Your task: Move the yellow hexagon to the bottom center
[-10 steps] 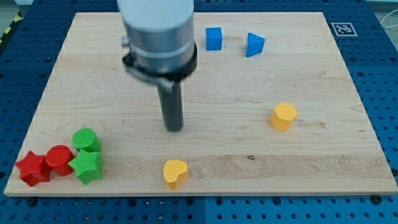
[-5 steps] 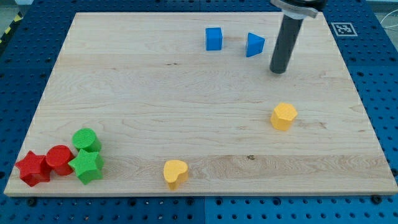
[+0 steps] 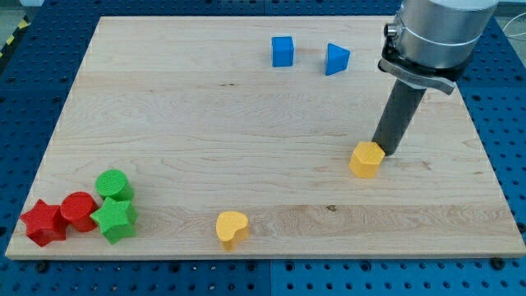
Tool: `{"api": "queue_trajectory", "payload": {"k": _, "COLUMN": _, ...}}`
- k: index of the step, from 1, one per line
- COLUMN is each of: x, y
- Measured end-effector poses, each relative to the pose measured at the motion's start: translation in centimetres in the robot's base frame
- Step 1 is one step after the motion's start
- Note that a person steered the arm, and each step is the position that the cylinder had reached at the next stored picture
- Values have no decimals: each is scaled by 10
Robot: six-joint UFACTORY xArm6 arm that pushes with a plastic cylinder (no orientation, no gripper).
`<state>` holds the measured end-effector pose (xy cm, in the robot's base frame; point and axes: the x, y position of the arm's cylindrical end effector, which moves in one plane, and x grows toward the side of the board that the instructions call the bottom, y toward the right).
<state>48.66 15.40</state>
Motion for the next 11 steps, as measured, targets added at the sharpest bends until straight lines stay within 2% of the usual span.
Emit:
{"api": "queue_trajectory", "payload": {"k": 4, "x": 14, "y": -55}}
{"api": "queue_trajectory", "payload": {"k": 8, "x": 36, "y": -15}}
{"api": "queue_trajectory", "payload": {"k": 11, "x": 62, "y": -59}}
